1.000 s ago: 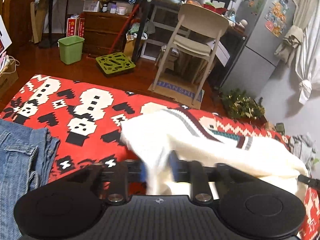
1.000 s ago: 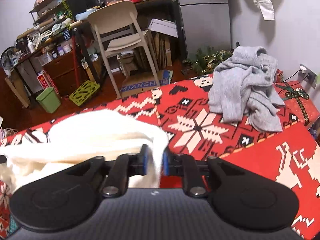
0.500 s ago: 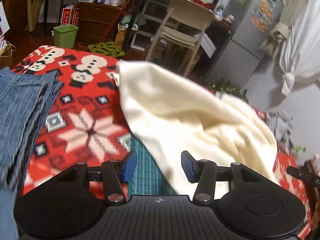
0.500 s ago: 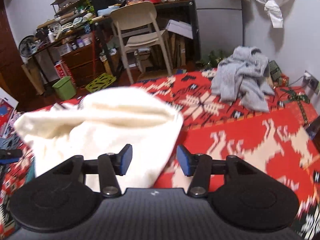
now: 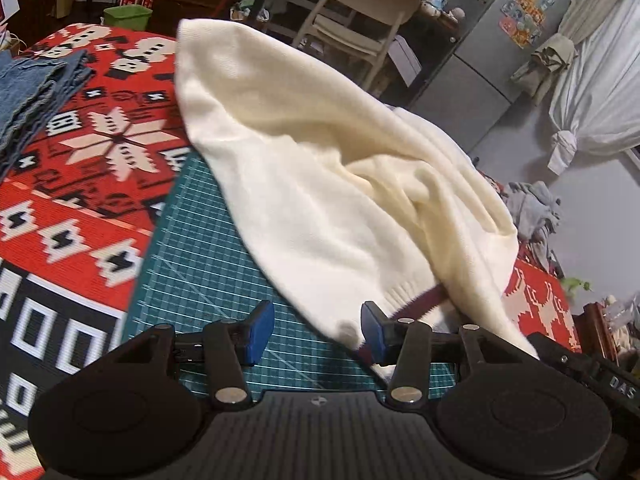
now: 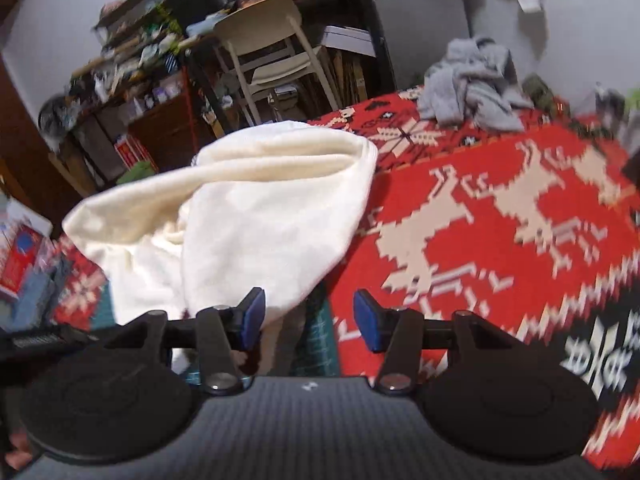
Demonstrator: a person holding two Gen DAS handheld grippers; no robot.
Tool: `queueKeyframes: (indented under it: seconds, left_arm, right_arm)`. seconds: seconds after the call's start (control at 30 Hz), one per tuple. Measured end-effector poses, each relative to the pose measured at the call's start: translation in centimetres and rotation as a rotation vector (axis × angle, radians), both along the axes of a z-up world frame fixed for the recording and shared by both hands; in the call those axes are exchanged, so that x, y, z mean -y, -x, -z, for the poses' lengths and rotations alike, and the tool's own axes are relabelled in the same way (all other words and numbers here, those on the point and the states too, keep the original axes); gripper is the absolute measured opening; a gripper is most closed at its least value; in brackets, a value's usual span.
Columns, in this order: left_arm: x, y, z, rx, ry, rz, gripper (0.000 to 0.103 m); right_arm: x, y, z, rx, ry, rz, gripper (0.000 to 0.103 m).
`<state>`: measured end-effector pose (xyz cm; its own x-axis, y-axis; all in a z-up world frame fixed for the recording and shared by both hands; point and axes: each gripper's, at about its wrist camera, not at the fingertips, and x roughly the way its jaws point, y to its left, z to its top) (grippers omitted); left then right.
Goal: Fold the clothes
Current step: 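Lift the cream sweater by its hem with both tools and shake it out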
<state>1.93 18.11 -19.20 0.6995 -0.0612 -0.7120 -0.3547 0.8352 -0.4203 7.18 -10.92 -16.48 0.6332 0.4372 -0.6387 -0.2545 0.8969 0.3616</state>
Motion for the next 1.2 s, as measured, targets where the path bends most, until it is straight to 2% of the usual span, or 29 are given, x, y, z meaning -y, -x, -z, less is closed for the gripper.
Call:
queueKeyframes:
  seconds: [0.33, 0.43, 0.63, 0.73, 0.87, 1.0, 1.07, 1.2]
  left_arm:
    - [2.1, -0.3, 0.1, 0.006, 0.007, -0.007, 0.048]
    - [2.4, -0.9, 0.3, 0.03, -0.004, 0.008, 0.049]
    - [2.3, -0.9, 0.4, 0.031, 0.036, -0.001, 0.047]
    - [2.2, -0.3, 0.5, 0.029, 0.085, -0.001, 0.045]
    - [2.3, 0.0, 0.7, 0.024, 0.116, -0.008, 0.04]
    - [2.3, -0.5, 0.9, 0.009, 0.125, -0.023, 0.018]
    - [2.1, -0.8, 1.1, -0.004, 0.138, -0.043, 0.013]
    - [2.4, -0.8, 1.1, -0.011, 0.111, -0.055, 0.006]
  right_arm:
    - [1.0, 2.3, -0.4, 0.008, -0.048, -0.017, 0.054]
    - [0.7, 2.5, 0.0, 0.001, -0.048, -0.037, 0.054]
    - [0.3, 2.1, 0.6, -0.021, -0.067, -0.054, 0.054]
    - [0.0, 1.9, 0.8, -0.021, -0.061, -0.067, 0.054]
    - [-0.1, 1.7, 1.0, -0.019, -0.059, -0.073, 0.054]
    - [-0.3, 1.5, 1.2, -0.016, -0.051, -0.073, 0.054]
    - [-0.5, 1.4, 1.2, -0.01, -0.039, -0.074, 0.054]
    - [-1.3, 1.1, 1.1, 0.009, -0.001, -0.093, 0.052]
